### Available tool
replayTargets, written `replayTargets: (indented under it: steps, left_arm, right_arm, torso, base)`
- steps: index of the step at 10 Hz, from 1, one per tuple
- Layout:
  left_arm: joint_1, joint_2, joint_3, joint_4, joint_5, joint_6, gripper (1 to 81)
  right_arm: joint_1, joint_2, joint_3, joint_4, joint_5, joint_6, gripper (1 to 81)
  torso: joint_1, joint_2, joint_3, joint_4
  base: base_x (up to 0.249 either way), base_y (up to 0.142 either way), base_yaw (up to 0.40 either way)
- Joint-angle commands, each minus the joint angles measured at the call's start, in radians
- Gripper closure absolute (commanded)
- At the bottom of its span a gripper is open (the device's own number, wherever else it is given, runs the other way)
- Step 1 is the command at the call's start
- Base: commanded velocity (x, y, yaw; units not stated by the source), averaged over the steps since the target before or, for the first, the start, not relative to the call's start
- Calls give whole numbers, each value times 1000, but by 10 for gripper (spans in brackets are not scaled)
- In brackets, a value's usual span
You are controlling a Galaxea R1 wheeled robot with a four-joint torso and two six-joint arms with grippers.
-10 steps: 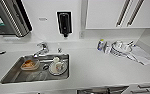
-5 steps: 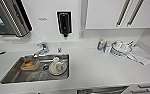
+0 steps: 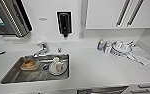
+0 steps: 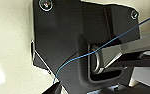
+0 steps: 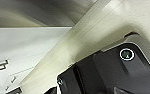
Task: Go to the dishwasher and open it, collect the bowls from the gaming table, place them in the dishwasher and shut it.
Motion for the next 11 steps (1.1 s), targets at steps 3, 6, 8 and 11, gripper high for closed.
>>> replayTargets:
  steps: [3,6,8,11]
  left_arm:
    - [-19,-6,-7,-2,84,-1,10]
    - [-22,-9,-7,-2,84,-1,10]
    - [-24,-9,-9,-3,84,-1,10]
    - [-38,-3,-9,-3,136,-3,10]
  right_arm:
    - [-105,45,-20,-148,-280,-136,10]
    - [-165,105,-3,-221,-474,-133,10]
    - [-199,111,23,-227,-482,-143,10]
    - [-239,140,50,-233,-493,-226,10]
  torso:
    - [0,0,0,0]
    - [0,0,0,0]
    - [0,0,0,0]
    - [0,0,0,0]
  base:
    - [0,0,0]
    - [0,0,0]
    - [0,0,0]
    - [0,0,0]
